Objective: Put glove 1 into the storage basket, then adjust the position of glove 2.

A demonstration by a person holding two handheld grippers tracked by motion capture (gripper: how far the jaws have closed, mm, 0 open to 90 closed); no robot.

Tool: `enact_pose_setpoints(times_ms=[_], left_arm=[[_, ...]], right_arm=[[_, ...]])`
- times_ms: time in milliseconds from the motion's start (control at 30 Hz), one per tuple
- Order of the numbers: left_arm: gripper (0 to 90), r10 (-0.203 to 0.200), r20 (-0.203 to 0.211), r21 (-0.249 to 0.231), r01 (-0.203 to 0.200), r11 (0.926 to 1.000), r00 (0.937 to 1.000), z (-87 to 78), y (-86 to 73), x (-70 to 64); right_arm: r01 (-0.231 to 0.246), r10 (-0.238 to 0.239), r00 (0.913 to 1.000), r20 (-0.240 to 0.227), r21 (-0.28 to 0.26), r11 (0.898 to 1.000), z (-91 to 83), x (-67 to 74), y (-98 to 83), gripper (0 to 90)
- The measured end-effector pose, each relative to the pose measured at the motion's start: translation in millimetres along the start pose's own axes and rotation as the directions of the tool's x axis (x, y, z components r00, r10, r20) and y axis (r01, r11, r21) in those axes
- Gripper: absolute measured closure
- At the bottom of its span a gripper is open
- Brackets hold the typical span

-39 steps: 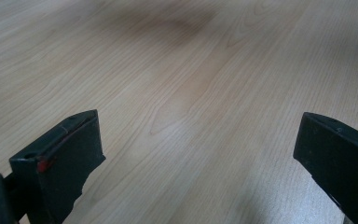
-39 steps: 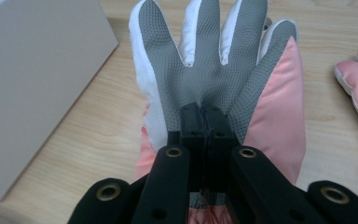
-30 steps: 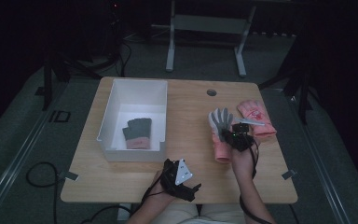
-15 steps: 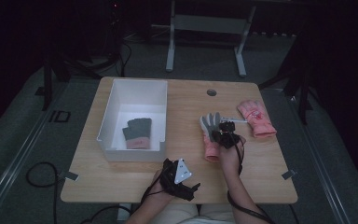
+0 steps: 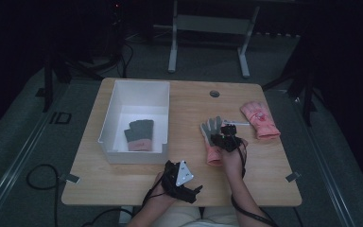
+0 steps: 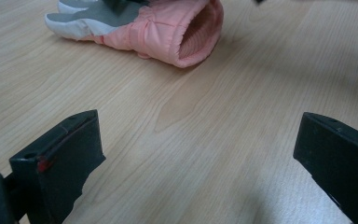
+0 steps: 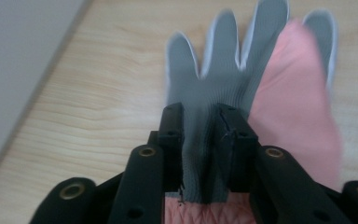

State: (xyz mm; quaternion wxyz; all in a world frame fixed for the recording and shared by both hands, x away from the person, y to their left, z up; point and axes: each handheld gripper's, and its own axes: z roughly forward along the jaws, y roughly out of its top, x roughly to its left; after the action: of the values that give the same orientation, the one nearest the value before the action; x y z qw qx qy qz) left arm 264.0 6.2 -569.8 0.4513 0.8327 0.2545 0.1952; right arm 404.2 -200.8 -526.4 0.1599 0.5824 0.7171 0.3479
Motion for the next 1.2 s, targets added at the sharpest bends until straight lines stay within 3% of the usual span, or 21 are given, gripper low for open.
enact_pose_setpoints(times_ms=[167,233,300,400,467,533,600,633,767,900,1033,1200], left_arm=[[0.9,0.0,0.005,0.003,0.0,1.0,1.0,1.5,-1.2,1.0],[0.9,-0.002,0.006,0.002,0.002,1.0,1.0,1.5,-0.8,0.7],[0.9,-0.002,0.003,-0.002,0.002,1.0,1.0,1.2,-0.8,0.5],[0.9,-0.007,0.0,0.001,0.007,1.0,1.0,1.8,-0.8,0.5],[0.9,-0.009,0.0,0.001,0.009,1.0,1.0,1.9,-0.6,0.7],[0.9,-0.007,-0.001,0.003,0.007,1.0,1.0,1.8,-0.7,0.7],[0.9,-0.004,0.002,0.002,0.004,1.0,1.0,2.0,-0.5,0.5],[0.9,-0.001,0.0,0.001,0.001,1.0,1.0,2.2,-0.3,0.4],[0.9,0.008,-0.009,0.002,-0.008,1.0,0.9999,2.9,-0.5,0.9],[0.9,0.007,-0.008,0.006,-0.007,1.0,0.9999,3.4,-0.7,0.5],[0.9,0.016,-0.004,0.007,-0.015,0.9999,0.9999,4.1,-0.1,-0.5],[0.9,0.016,-0.002,0.01,-0.016,0.9998,0.9999,3.8,0.3,-1.0]], right_arm=[[0.061,-0.065,0.9968,-0.046,-0.089,0.994,-30.8,-10.0,9.8,65.3],[0.114,-0.118,0.9925,-0.031,-0.111,0.987,-43.0,-17.3,13.5,63.5],[0.138,-0.142,0.9898,-0.016,-0.131,0.982,-53.2,-28.0,15.2,63.3],[0.145,-0.145,0.9894,0.009,-0.146,0.979,-66.3,-54.9,19.2,63.4],[0.167,-0.162,0.9858,0.044,-0.145,0.975,-71.6,-71.2,21.3,63.6],[0.19,-0.185,0.9816,0.049,-0.15,0.97,-75.1,-88.5,23.2,63.4],[0.203,-0.196,0.9788,0.059,-0.148,0.968,-76.0,-95.1,23.7,63.8],[0.227,-0.217,0.9731,0.077,-0.151,0.962,-78.3,-114.3,23.7,63.7],[0.247,-0.232,0.9663,0.112,-0.144,0.958,-79.4,-145.2,24.6,63.7],[0.23,-0.212,0.968,0.135,-0.144,0.962,-77.3,-171.4,34.4,63.8],[0.218,-0.2,0.9693,0.143,-0.122,0.968,-68.8,-187.4,46.3,63.4],[0.216,-0.201,0.9687,0.146,-0.098,0.971,-52.7,-197.7,59.8,58.0]])
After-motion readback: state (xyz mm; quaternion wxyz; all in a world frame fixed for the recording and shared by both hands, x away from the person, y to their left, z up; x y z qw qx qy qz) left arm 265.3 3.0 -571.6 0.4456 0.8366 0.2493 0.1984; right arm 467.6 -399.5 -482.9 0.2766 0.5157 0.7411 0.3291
